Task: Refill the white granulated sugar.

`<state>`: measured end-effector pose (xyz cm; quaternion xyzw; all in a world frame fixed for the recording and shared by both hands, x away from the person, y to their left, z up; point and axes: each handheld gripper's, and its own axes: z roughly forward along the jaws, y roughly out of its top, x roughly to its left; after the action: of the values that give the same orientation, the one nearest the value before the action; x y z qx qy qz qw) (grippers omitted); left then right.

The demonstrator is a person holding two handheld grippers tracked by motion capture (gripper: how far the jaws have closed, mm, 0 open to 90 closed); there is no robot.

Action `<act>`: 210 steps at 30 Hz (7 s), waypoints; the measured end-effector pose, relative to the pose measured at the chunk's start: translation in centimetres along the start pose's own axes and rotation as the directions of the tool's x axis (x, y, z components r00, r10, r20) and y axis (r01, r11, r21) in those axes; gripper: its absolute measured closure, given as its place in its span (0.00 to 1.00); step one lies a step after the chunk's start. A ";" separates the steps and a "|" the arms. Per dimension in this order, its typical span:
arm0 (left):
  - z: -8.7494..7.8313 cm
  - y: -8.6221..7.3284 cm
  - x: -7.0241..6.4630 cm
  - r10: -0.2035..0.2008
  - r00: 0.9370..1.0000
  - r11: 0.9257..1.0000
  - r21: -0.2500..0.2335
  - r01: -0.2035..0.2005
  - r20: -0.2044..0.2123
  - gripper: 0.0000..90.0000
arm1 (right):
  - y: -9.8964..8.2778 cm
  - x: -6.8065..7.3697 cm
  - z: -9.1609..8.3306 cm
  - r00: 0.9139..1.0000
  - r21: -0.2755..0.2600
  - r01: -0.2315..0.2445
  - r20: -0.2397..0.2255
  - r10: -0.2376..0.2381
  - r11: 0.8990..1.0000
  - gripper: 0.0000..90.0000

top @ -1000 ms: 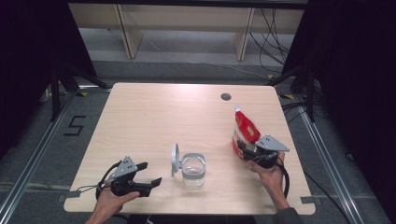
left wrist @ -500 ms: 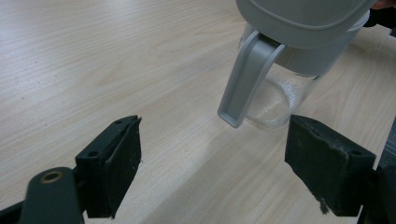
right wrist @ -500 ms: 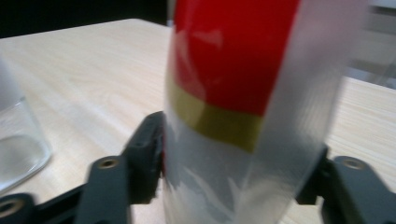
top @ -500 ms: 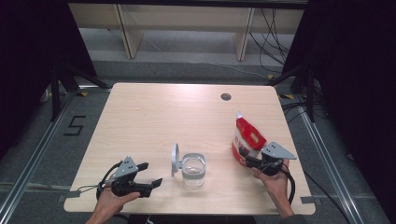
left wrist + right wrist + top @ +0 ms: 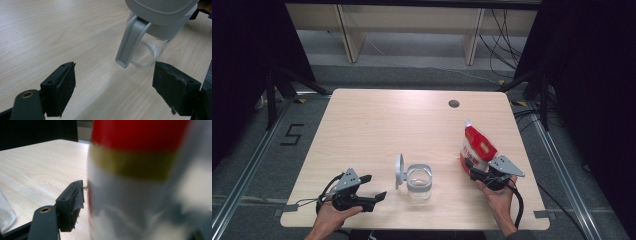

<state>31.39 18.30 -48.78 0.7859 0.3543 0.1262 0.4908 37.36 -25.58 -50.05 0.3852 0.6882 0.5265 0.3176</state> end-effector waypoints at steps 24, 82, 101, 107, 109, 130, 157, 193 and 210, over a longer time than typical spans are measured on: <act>0.1 0.0 -0.1 0.002 1.000 1.000 0.009 -0.002 0.007 0.20 | -1.2 -0.6 1.6 0.997 -0.027 -0.075 -0.022 0.074 0.997 0.48; 0.2 -0.3 0.5 0.014 1.000 1.000 0.028 -0.013 -0.021 0.20 | 4.1 9.4 -6.5 0.243 0.232 0.944 -0.008 -0.970 0.235 0.54; 0.3 -0.3 0.4 0.018 0.999 0.999 0.041 -0.016 -0.028 0.20 | 3.9 10.6 -6.0 -0.015 0.268 0.963 -0.031 -0.999 -0.023 0.55; 0.3 -0.4 0.3 -0.003 0.999 1.000 0.028 0.004 -0.032 0.20 | 4.3 10.8 -5.8 -0.080 0.266 0.960 -0.041 -0.996 -0.088 0.55; 0.2 -0.4 0.3 0.004 0.999 0.999 0.033 -0.002 -0.033 0.20 | 4.5 10.9 -5.8 -0.127 0.249 0.960 -0.031 -0.991 -0.131 0.55; 0.4 -0.5 0.2 -0.003 1.000 1.000 0.030 0.004 -0.025 0.20 | 5.5 10.9 -5.8 -0.229 0.268 0.935 -0.047 -0.972 -0.233 0.56; 0.3 -0.4 0.3 0.015 1.000 0.999 0.031 -0.014 -0.028 0.20 | 5.6 11.1 -5.9 -0.216 0.260 0.942 -0.020 -0.976 -0.214 0.57; 0.4 -0.4 0.3 0.011 0.999 0.999 0.030 -0.009 -0.035 0.20 | 6.1 10.7 -6.1 -0.262 0.285 0.921 -0.047 -0.964 -0.264 0.58; 0.3 -0.4 0.4 0.013 0.999 0.999 0.035 -0.012 -0.036 0.20 | 6.0 10.7 -6.6 -0.255 0.285 0.923 -0.048 -0.966 -0.258 0.59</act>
<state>31.64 18.44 -49.34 0.7941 0.3605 0.1373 0.4697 27.60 -18.58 -42.93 -0.2230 0.7406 -0.0451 0.6322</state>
